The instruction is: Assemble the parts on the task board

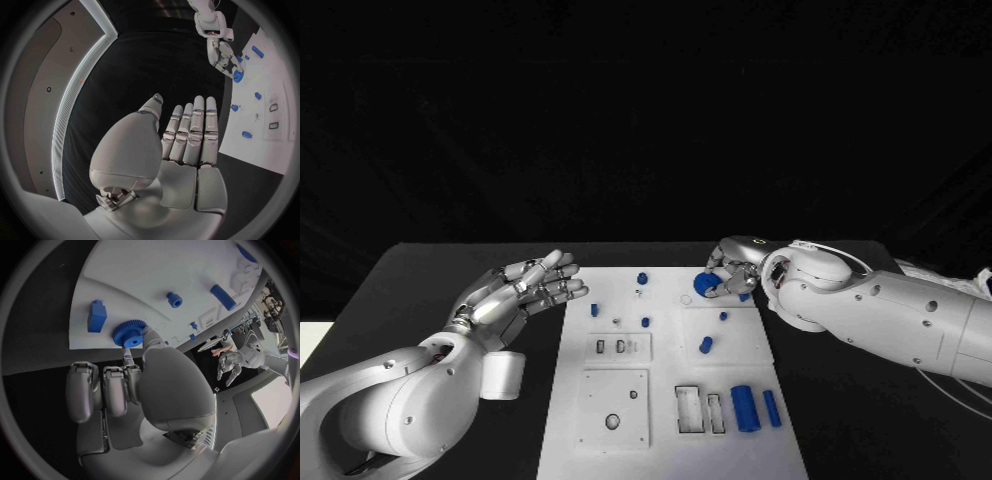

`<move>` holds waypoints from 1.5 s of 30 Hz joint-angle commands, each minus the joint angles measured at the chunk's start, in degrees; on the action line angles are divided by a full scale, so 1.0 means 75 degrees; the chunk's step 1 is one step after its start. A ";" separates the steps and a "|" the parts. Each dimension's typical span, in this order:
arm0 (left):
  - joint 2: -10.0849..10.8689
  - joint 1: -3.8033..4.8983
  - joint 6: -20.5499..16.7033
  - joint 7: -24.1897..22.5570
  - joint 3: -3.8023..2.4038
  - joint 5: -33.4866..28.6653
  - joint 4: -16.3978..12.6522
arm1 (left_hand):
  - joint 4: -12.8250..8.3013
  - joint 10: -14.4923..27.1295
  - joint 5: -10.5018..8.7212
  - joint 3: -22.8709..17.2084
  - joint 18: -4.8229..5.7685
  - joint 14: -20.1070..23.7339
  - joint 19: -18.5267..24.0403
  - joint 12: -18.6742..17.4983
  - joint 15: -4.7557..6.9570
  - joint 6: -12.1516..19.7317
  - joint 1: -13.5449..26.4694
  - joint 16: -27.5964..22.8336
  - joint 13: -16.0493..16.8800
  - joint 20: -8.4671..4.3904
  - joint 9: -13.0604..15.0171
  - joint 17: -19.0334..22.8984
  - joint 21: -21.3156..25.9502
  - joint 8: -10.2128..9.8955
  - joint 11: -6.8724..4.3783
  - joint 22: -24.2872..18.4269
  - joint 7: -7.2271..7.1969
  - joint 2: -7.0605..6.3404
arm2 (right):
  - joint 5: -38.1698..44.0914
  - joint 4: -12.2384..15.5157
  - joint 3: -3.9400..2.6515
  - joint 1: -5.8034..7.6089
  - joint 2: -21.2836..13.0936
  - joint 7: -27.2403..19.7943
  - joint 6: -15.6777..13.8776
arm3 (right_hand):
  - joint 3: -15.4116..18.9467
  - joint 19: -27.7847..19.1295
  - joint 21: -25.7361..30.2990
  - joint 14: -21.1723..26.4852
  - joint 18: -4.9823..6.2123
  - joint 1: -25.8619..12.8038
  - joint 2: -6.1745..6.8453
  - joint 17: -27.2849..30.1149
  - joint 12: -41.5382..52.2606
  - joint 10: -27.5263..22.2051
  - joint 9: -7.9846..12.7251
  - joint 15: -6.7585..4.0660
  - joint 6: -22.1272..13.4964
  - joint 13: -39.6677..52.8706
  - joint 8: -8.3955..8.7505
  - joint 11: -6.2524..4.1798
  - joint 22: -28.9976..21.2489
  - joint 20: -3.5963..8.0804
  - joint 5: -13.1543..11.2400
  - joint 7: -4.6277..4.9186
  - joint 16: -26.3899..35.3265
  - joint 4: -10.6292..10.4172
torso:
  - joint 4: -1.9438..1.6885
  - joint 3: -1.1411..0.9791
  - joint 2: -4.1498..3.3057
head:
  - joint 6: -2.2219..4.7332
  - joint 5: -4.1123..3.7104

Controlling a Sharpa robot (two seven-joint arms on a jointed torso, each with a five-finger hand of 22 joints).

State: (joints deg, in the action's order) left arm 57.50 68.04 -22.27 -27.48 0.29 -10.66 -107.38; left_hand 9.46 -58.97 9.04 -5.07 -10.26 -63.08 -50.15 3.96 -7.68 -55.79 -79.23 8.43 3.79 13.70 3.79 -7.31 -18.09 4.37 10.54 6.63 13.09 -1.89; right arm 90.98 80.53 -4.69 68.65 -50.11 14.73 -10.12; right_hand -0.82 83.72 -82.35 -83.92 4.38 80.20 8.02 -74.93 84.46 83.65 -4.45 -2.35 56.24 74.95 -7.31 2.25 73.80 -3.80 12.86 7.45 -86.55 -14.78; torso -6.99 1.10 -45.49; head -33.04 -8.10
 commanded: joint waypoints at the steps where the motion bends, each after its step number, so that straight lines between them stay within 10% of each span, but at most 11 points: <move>1: -0.0016 0.0009 0.0163 -0.0020 -0.0006 -0.0011 -0.0004 | -0.0051 0.0055 -0.0018 0.0009 -0.0022 0.0067 0.0036 -0.0049 -0.0004 0.0016 -0.0003 -0.0023 -0.0009 0.0039 -0.0007 0.0012 0.0047 -0.0048 -0.0009 -0.0013 0.0053 0.0044 | 0.0320 -0.0016 0.0011 -0.0028 0.0020 -0.0001 0.0174 | -0.0019 0.0072 -0.0063 -0.0618 -0.0161 0.0035 -0.0059 -0.0952 0.0035 0.0518 -0.0008 0.0055 0.0062 0.1363 -0.0058 0.0018 0.0039 -0.0012 -0.0001 -0.0006 -0.0040 0.0051 | 0.0008 0.0000 0.0000 | -0.0002 0.0004; 24: -0.0007 0.0009 0.0155 0.0004 -0.0006 -0.0011 0.0009 | -0.0054 0.0059 -0.0017 0.0010 -0.0023 0.0070 0.0038 -0.0049 -0.0005 0.0018 -0.0004 -0.0029 -0.0009 0.0040 -0.0007 0.0012 0.0050 -0.0051 -0.0008 -0.0016 0.0054 0.0046 | 0.0268 -0.0041 0.0010 -0.0033 0.0048 -0.0139 0.0159 | -0.1352 0.0167 -0.0249 -0.0666 -0.0225 0.0423 -0.0726 -0.1258 0.0198 0.0595 -0.0003 -0.0016 0.0578 0.1566 -0.0113 -0.0068 0.0403 0.0042 -0.0631 -0.0099 -0.0168 0.0588 | 0.0002 -0.0001 0.0000 | -0.0041 -0.0012; 45: 0.0029 0.0009 0.0119 0.0052 -0.0006 -0.0011 -0.0008 | -0.0093 0.0079 -0.0011 -0.0008 -0.0025 0.0074 0.0045 -0.0047 -0.0008 0.0023 -0.0046 -0.0055 -0.0009 0.0046 -0.0006 0.0011 0.0060 -0.0061 -0.0008 -0.0029 0.0051 0.0076 | 0.0120 -0.0046 0.0010 -0.0032 0.0047 -0.0217 0.0402 | -0.2013 0.0192 -0.0304 -0.0682 -0.0245 0.0128 -0.0697 -0.1358 0.0213 0.0611 0.0009 -0.0040 0.0784 0.1604 -0.0022 -0.0102 0.0516 0.0062 -0.0725 -0.0143 -0.0206 0.0827 | 0.0002 0.0000 -0.0003 | -0.0079 -0.0023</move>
State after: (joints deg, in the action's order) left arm 57.75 68.04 -22.24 -26.96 0.29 -10.67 -107.30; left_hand 9.16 -58.76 9.04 -5.06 -10.26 -62.87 -49.94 3.96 -7.89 -55.79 -79.47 8.20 3.79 13.91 3.80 -7.32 -17.85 4.15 10.33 6.51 13.09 -1.65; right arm 91.83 80.24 -4.83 68.71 -49.81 13.42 -9.44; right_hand -10.70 83.92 -84.33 -83.92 3.50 80.76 3.96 -74.90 85.81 84.05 -4.25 -2.35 58.88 74.91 -7.08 1.85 74.93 -3.60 7.16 7.48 -87.77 -11.21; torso -6.98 1.09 -45.51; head -33.59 -8.26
